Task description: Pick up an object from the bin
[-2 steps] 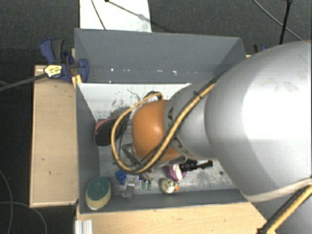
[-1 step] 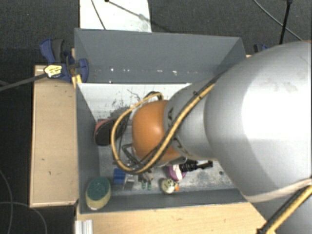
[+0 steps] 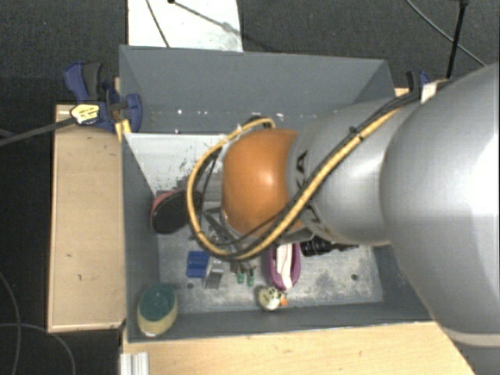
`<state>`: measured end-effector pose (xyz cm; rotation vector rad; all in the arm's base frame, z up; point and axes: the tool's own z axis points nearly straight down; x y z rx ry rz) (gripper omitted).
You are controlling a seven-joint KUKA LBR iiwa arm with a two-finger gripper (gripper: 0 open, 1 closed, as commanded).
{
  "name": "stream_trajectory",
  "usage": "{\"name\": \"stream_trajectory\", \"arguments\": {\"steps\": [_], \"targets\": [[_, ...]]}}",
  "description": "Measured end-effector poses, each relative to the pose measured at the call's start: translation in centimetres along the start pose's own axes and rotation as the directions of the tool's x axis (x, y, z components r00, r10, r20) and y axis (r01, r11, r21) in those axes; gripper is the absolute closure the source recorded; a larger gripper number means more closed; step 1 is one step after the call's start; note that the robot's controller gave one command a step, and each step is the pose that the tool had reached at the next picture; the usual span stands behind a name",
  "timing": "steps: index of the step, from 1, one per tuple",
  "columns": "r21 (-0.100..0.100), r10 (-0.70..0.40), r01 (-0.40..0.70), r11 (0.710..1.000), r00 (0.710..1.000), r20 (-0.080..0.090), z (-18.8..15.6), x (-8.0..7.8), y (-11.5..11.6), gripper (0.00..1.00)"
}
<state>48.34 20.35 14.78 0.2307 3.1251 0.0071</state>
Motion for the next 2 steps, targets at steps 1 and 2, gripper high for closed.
{"name": "stream_trajectory", "arguments": {"steps": [1, 2], "targets": [[0.002, -0.002, 0.002, 1.0, 1.0, -0.003, -2.54, -0.14, 0.06, 1.0], [0.002, -0.003, 0.003, 1.0, 1.0, -0.003, -2.8, -0.22, 0.11, 1.0]]}}
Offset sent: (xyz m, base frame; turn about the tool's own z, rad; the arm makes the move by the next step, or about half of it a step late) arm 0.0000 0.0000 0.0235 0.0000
